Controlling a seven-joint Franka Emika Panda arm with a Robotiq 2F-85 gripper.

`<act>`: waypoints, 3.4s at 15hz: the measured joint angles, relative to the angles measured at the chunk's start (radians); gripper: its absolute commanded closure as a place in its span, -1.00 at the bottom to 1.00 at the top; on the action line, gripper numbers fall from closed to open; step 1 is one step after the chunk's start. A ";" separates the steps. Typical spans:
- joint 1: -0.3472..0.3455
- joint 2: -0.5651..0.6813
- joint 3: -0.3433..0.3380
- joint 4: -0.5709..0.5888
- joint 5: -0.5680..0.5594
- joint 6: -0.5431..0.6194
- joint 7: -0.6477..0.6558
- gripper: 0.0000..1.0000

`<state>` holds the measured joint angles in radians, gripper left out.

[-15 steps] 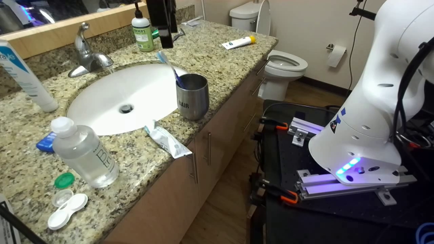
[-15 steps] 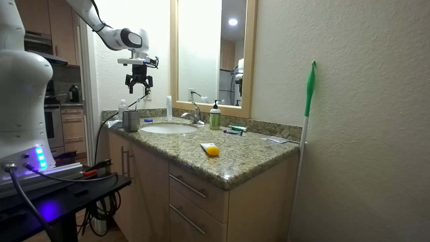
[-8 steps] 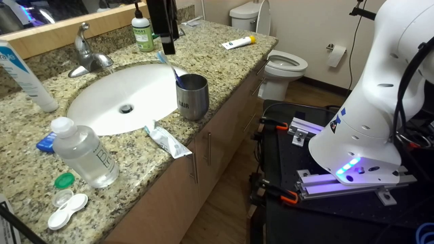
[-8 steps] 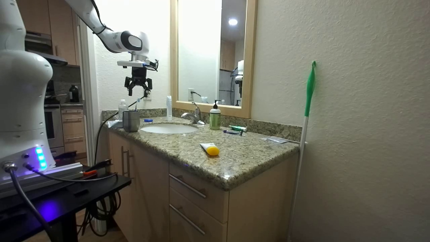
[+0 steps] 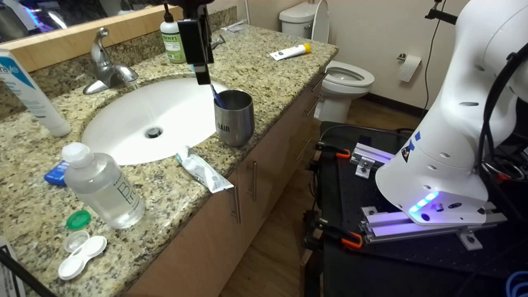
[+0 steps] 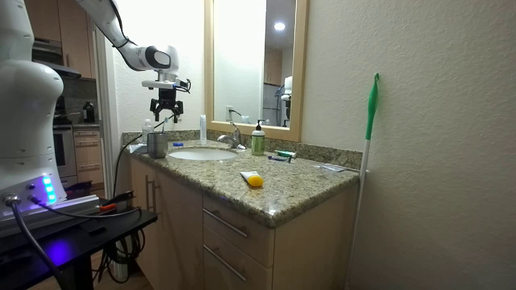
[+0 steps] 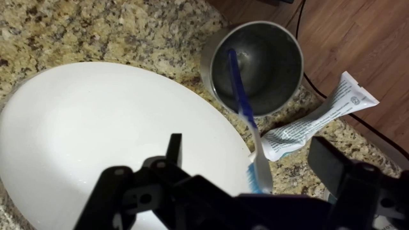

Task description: Put the toothbrush on the countertop

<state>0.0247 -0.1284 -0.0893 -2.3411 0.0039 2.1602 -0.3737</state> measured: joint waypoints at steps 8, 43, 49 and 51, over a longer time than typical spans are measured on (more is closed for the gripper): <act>-0.007 0.001 -0.002 -0.006 -0.004 0.000 0.001 0.51; -0.267 -0.538 -0.147 0.031 -0.389 0.039 0.232 0.97; -0.377 -0.404 -0.183 0.071 -0.487 0.203 0.377 0.97; -0.441 -0.302 -0.225 0.131 -0.505 0.264 0.411 0.97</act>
<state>-0.4163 -0.4304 -0.3146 -2.2104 -0.5007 2.4238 0.0374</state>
